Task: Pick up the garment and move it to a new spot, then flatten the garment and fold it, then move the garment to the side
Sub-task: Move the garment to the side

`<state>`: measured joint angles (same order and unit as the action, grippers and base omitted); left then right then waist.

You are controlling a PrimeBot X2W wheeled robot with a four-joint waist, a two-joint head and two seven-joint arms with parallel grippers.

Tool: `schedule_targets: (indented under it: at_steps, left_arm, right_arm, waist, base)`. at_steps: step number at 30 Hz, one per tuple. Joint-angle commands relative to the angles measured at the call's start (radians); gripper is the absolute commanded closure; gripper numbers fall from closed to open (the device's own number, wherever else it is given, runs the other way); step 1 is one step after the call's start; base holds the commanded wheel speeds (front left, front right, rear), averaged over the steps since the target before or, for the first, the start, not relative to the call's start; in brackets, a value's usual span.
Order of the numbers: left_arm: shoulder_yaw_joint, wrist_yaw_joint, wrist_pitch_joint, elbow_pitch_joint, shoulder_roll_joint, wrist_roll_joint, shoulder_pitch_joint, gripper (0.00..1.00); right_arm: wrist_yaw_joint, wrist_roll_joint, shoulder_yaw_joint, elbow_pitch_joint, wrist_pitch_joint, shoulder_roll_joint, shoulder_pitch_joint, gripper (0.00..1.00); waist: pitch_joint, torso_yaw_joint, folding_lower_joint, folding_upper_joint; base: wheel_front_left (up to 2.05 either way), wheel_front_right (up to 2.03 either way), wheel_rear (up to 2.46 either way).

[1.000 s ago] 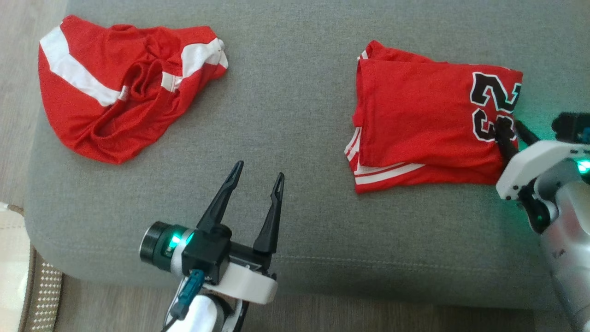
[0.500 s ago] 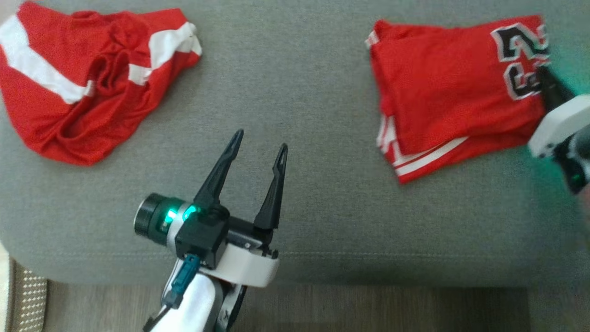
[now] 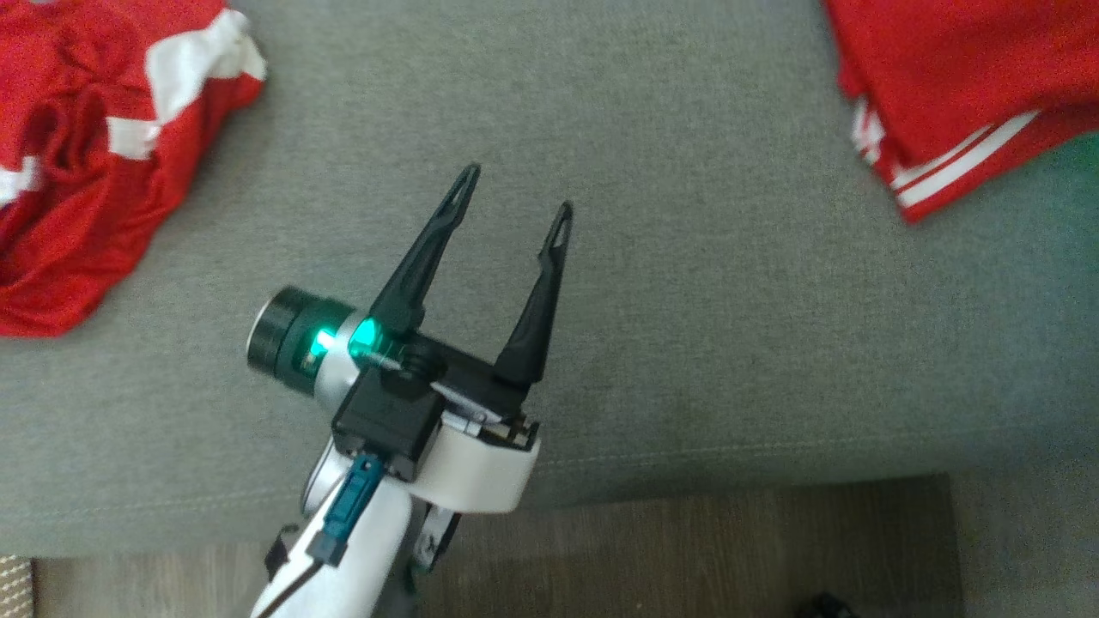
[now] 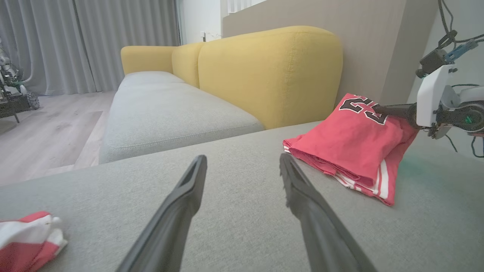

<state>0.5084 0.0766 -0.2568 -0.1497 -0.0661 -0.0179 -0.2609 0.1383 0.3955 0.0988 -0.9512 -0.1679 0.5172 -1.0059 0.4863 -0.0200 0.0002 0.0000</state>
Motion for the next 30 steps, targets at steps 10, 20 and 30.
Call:
schedule_targets:
  at_steps: [10,20,30]
  left_arm:
    - [0.016,0.005,-0.005,-0.053,-0.037,-0.027,-0.106,0.00]
    - [0.038,0.030,-0.005,-0.066,-0.063,-0.018,-0.139,0.00]
    - [0.051,0.049,-0.005,-0.068,-0.066,0.003,-0.159,0.00]
  right_arm:
    - [-0.008,-0.107,-0.065,0.064,-0.017,0.107,-0.093,1.00]
    - [-0.008,-0.257,-0.193,0.149,-0.001,0.136,-0.097,1.00]
    - [-0.008,-0.433,-0.377,0.232,0.019,0.104,-0.072,0.00]
  waist:
    - [0.114,-0.087,-0.0002,0.0000]
    - [0.161,-0.107,-0.0002,0.0000]
    - [0.175,-0.089,-0.0002,0.0000]
  base:
    - [0.00,0.00,0.00]
    - [0.00,0.00,0.00]
    - [0.00,0.00,0.00]
